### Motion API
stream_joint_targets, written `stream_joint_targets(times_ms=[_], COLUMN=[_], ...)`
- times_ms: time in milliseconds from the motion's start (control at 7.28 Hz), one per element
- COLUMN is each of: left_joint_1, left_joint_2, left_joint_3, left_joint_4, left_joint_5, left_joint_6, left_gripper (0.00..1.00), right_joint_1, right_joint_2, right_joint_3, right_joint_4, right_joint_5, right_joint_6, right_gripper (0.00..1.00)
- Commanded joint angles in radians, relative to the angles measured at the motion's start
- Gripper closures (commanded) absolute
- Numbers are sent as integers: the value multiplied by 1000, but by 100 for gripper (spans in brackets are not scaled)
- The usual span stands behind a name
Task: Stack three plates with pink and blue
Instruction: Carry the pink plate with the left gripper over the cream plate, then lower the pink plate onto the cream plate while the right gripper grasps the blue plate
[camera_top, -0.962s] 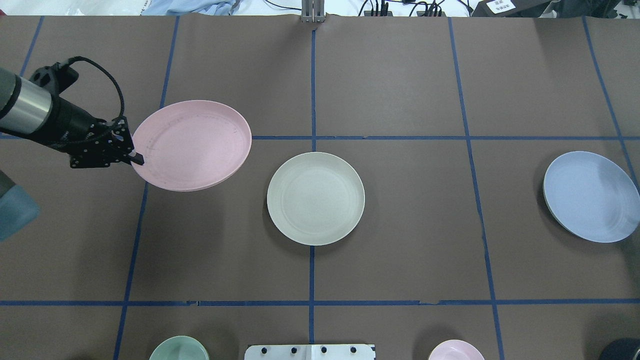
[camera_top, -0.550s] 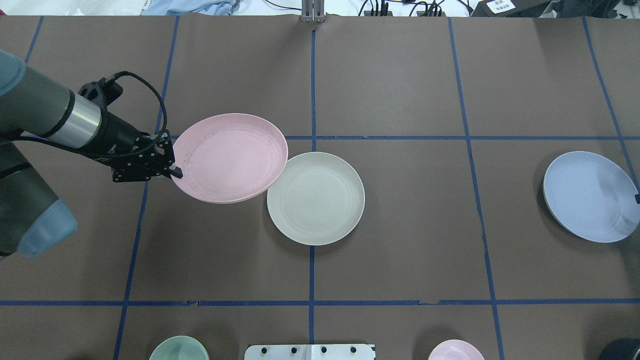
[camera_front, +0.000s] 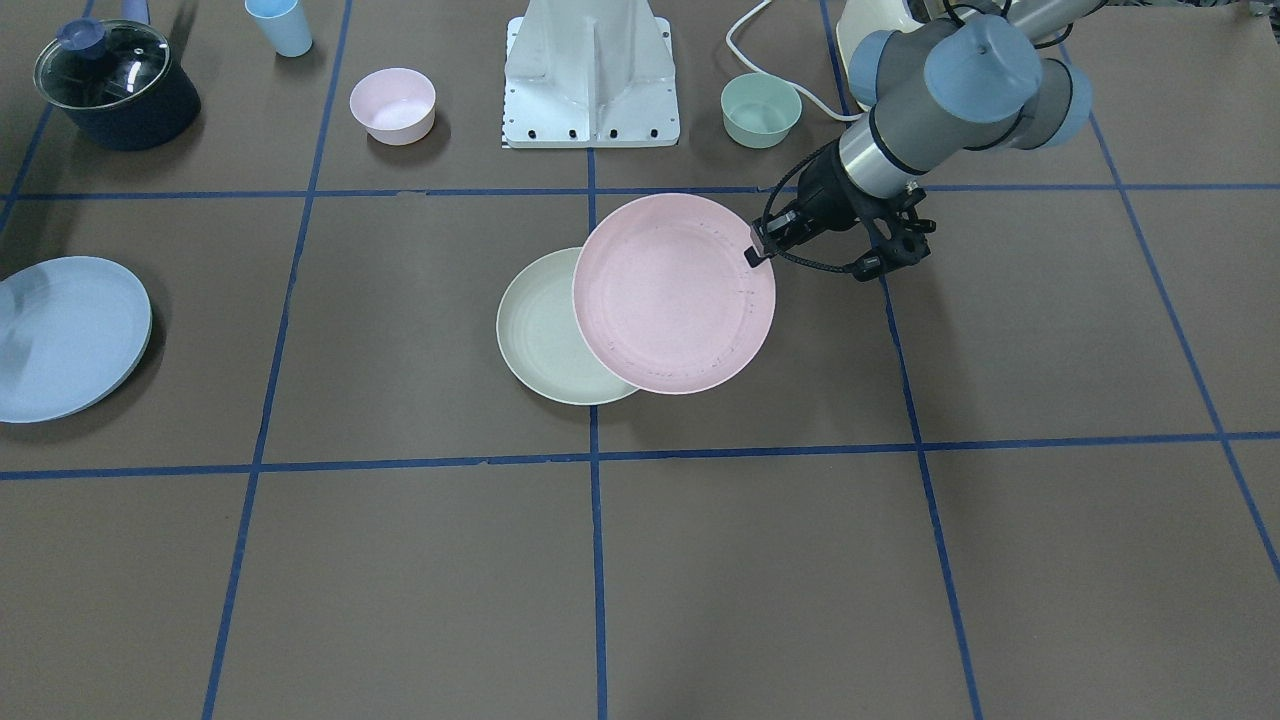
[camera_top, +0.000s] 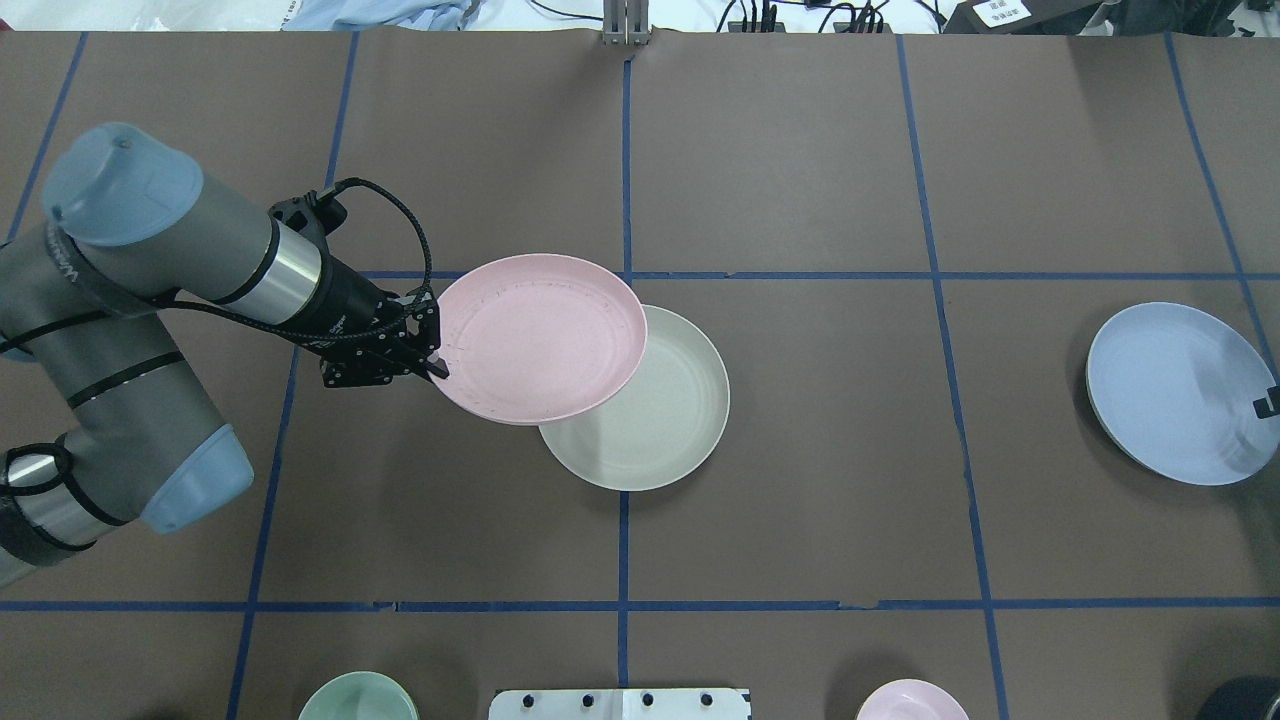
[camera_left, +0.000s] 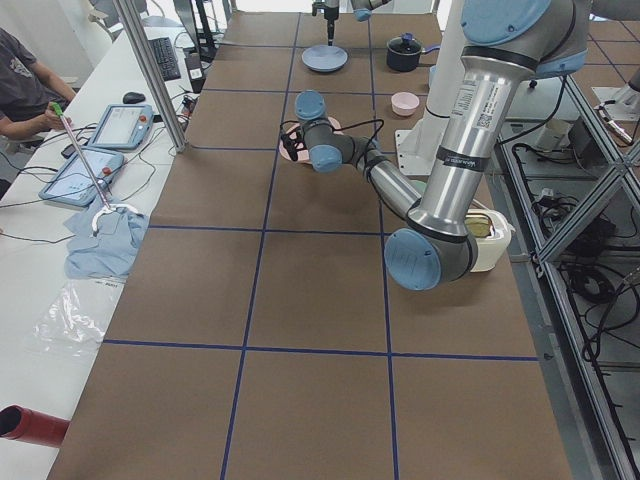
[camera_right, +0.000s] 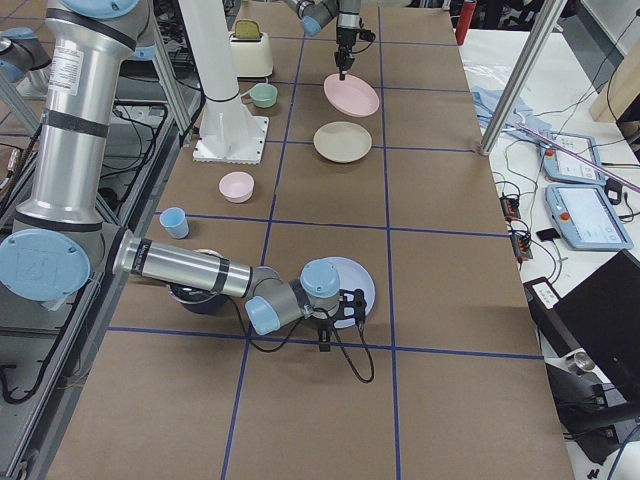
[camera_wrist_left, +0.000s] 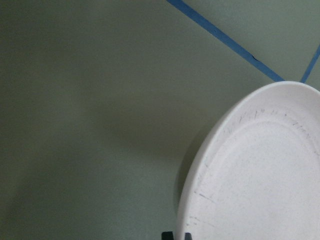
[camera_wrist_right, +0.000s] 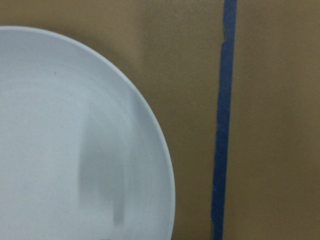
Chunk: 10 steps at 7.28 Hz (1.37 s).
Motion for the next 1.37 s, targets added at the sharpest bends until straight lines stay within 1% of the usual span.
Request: stream_joint_targets(times_ms=[0, 137, 275, 412, 550, 687, 824, 962, 1237], left_joint_1=[17, 23, 43, 67, 89, 115, 138, 156, 161], left_joint_2=[-16, -17, -29, -43, -54, -75, -100, -118, -141], left_joint_3=[18, 27, 42, 50, 56, 73, 98, 118, 138], left_joint_4=[-2, -4, -5, -5, -5, -7, -7, -11, -19], left_joint_5=[12, 12, 13, 43, 48, 53, 86, 91, 91], left_joint_6=[-8, -6, -8, -9, -21, -46, -61, -63, -77], left_gripper=[100, 100, 100, 100, 100, 100, 100, 100, 100], right_joint_1=[-14, -17, -19, -19, -19, -19, -19, -16, 19], right_joint_2=[16, 17, 17, 19, 19, 19, 22, 34, 34], right_joint_3=[-23, -28, -28, -28, -26, -21, -12, -6, 24], right_joint_4=[-2, -2, -4, -2, -2, 1, -5, -4, -7], right_joint_5=[12, 13, 13, 18, 32, 39, 70, 120, 177], right_joint_6=[4, 6, 13, 23, 21, 21, 23, 33, 38], right_gripper=[8, 19, 34, 67, 93, 100, 100, 100, 100])
